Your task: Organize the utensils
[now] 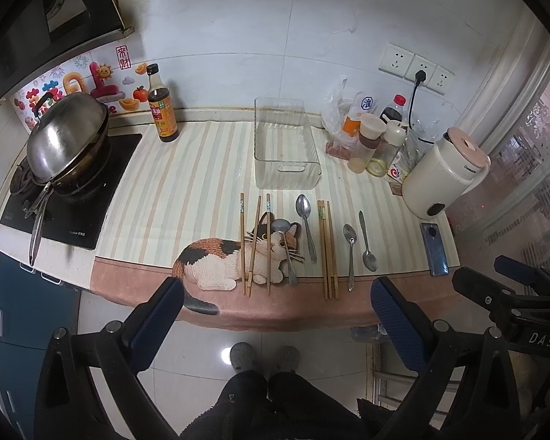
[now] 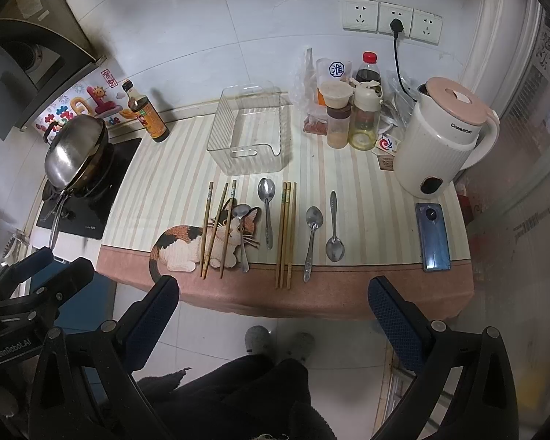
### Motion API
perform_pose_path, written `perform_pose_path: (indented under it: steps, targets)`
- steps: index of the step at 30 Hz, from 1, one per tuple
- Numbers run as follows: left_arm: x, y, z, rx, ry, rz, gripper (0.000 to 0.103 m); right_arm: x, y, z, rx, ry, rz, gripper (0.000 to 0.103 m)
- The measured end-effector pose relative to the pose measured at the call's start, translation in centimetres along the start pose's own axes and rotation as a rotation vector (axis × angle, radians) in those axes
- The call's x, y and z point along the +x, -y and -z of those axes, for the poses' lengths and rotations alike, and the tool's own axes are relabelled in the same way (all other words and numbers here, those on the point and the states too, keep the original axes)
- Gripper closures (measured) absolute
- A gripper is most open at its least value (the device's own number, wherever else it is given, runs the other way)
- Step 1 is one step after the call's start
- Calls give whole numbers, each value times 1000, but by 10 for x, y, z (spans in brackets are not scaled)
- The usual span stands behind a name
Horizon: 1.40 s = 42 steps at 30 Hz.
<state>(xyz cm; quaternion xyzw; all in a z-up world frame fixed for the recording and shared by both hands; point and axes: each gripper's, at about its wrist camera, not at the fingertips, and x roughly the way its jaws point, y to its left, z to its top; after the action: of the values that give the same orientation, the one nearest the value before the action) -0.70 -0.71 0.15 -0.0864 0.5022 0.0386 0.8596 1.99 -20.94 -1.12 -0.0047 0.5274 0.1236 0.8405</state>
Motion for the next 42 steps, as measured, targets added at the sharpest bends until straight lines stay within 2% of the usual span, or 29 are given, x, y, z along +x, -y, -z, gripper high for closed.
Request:
perform_pose_path:
  steps: [42]
  targets:
    - [-8, 6, 7, -1, 4, 2, 0, -14, 1, 3, -10, 11, -1, 0]
